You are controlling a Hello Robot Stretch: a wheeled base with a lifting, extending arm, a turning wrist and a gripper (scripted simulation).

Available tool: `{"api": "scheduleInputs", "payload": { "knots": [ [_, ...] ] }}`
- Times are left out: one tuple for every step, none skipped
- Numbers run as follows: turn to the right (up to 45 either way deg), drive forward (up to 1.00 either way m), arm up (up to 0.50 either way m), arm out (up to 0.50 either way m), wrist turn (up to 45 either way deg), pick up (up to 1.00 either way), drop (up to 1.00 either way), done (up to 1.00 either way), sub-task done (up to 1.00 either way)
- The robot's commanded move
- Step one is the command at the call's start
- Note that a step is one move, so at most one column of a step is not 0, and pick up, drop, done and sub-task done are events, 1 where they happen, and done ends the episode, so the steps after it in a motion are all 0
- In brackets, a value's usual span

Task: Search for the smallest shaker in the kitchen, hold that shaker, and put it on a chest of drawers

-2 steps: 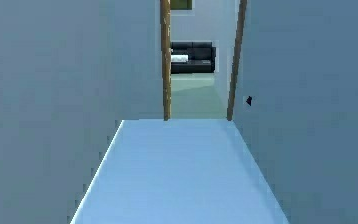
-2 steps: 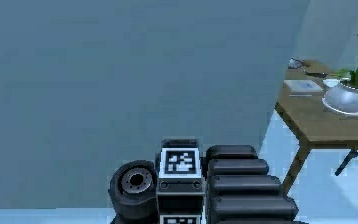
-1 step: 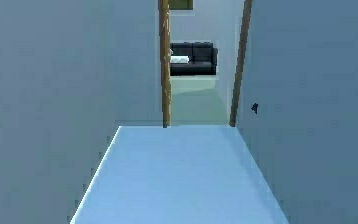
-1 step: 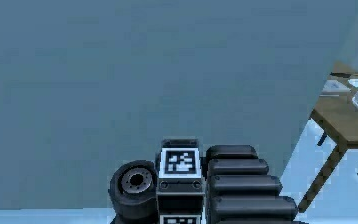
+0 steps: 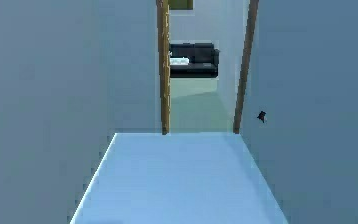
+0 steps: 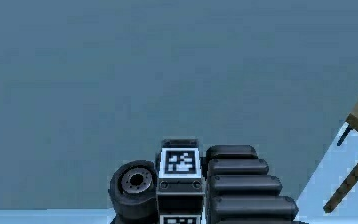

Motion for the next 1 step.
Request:
{"api": "scheduleInputs", "payload": {
  "knots": [
    [3.0, 0.00, 0.00, 0.00, 0.0, 0.00, 0.00, 0.00, 0.00]
  ]
}}
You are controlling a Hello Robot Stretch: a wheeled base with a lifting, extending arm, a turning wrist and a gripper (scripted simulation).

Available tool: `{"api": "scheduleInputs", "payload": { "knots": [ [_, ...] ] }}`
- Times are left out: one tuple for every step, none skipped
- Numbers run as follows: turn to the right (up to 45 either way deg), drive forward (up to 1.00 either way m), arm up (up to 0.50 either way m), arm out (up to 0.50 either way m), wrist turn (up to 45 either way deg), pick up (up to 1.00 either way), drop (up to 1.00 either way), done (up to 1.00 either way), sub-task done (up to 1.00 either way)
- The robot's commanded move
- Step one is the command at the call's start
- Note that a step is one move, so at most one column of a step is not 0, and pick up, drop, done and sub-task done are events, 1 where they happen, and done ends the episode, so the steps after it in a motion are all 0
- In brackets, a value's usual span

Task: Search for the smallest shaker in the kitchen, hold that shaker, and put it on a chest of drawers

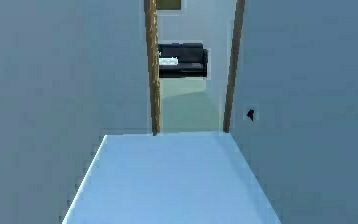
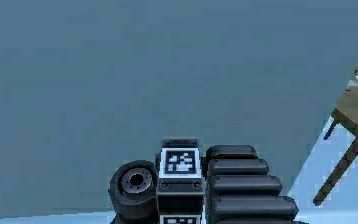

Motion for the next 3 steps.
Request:
{"api": "scheduleInputs", "payload": {
  "knots": [
    [0.0, 1.00, 0.00, 0.00, 0.0, 0.00, 0.00, 0.00, 0.00],
    [0.0, 1.00, 0.00, 0.00, 0.0, 0.00, 0.00, 0.00, 0.00],
    [0.0, 0.10, 0.00, 0.00, 0.0, 0.00, 0.00, 0.00, 0.00]
  ]
}}
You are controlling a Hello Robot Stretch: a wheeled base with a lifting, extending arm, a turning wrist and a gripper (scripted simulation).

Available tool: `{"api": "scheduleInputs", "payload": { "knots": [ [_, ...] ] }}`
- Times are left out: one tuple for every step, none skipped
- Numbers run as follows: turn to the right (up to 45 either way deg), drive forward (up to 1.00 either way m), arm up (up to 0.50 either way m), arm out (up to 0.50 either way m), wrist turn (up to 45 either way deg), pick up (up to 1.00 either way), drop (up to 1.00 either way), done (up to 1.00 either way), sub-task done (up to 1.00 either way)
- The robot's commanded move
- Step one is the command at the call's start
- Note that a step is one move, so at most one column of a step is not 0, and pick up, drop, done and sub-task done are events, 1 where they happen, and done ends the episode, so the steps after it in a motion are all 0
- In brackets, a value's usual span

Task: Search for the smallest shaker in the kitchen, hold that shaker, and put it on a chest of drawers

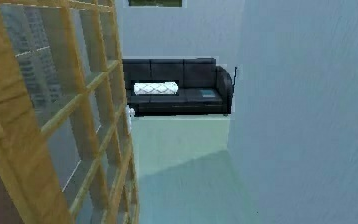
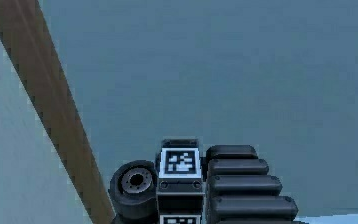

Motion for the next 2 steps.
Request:
{"api": "scheduleInputs", "payload": {
  "knots": [
    [3.0, 0.00, 0.00, 0.00, 0.0, 0.00, 0.00, 0.00, 0.00],
    [45.0, 0.00, 0.00, 0.00, 0.0, 0.00, 0.00, 0.00, 0.00]
  ]
}}
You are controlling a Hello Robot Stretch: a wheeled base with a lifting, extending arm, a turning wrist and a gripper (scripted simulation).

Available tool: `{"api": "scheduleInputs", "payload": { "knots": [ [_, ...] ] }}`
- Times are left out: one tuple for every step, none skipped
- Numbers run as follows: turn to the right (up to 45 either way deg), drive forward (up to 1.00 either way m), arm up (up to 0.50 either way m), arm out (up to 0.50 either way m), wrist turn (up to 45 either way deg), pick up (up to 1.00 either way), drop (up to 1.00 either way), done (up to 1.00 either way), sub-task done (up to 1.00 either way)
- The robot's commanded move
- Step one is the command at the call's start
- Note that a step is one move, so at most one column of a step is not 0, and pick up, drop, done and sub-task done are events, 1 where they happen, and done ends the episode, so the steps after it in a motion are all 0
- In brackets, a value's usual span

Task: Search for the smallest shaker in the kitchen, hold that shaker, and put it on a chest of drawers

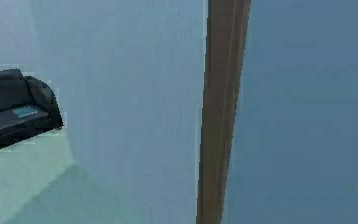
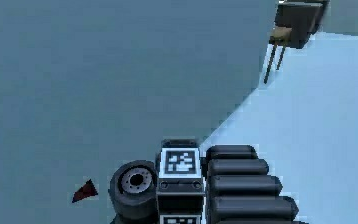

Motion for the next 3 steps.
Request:
{"api": "scheduleInputs", "payload": {
  "knots": [
    [36.0, 0.00, 0.00, 0.00, 0.0, 0.00, 0.00, 0.00, 0.00],
    [0.0, 0.15, 0.00, 0.00, 0.0, 0.00, 0.00, 0.00, 0.00],
    [-45.0, 0.00, 0.00, 0.00, 0.0, 0.00, 0.00, 0.00, 0.00]
  ]
}}
